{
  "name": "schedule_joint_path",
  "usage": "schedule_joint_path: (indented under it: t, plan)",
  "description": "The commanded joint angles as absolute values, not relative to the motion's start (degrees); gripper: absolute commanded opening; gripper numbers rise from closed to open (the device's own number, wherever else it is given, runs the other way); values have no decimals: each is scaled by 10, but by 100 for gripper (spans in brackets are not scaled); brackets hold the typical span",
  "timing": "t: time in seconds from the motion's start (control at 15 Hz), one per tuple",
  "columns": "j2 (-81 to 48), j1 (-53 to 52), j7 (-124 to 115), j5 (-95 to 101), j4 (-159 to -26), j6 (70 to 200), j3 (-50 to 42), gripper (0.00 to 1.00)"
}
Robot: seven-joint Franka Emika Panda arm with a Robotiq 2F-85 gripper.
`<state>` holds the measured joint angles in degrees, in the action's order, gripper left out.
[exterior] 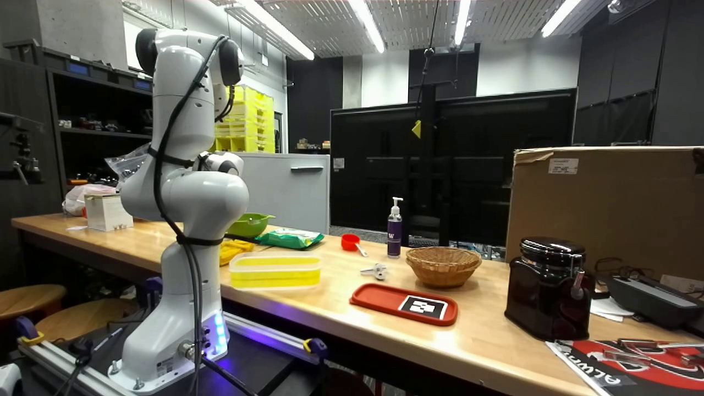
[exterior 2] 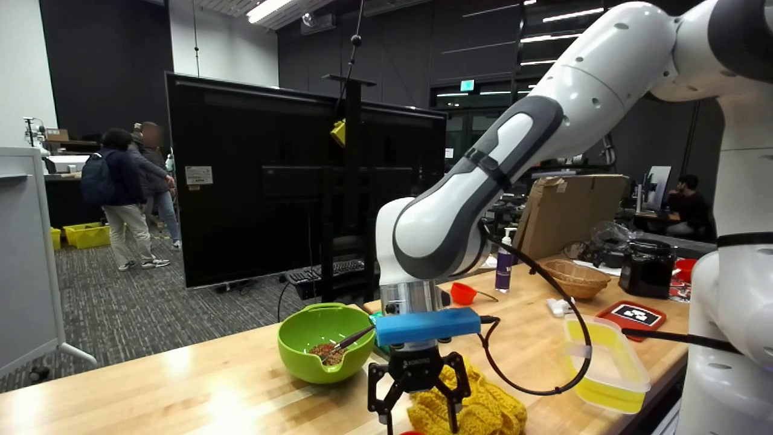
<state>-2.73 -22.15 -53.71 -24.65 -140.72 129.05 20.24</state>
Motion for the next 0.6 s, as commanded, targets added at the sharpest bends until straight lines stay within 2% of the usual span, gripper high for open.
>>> schedule_joint_path:
  t: [0.0, 0.53]
  plan:
    - [4, -236, -569, -230, -1426, 1289, 221, 100]
    - [16, -239, -611, -176, -1399, 1256, 232, 100]
